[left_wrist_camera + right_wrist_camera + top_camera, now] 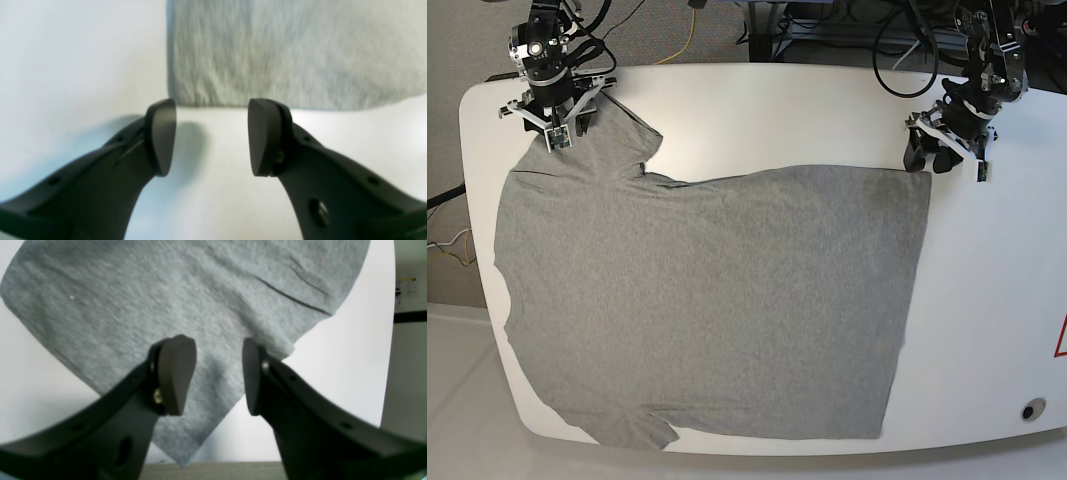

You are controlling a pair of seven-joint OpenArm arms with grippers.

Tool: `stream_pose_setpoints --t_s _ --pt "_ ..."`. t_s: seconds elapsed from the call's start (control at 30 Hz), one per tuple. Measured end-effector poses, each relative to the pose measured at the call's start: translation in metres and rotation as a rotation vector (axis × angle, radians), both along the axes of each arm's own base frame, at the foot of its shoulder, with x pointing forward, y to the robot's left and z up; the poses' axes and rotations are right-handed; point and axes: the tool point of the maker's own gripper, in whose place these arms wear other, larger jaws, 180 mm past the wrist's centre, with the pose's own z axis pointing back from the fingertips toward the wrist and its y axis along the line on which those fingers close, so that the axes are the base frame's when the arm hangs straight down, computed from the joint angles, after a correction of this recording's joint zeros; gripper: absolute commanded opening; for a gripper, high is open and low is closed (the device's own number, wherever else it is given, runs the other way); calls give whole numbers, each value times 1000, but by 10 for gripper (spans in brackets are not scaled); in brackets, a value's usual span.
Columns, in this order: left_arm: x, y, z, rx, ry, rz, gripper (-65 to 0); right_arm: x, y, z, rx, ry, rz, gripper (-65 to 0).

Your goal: Fold the T-shirt properly

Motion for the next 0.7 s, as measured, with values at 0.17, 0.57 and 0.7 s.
stream_pose_setpoints --t_s 0.17,0.57,0.7 --pt "3 -1 1 -10 -10 6 -333 -4 6 -5 25 39 11 -388" --pt "2 -5 -1 -28 -7 11 -311 -2 13 -4 67 26 28 -389" --pt "3 -6 -7 -51 5 24 -308 -2 12 -5 63 29 28 -386"
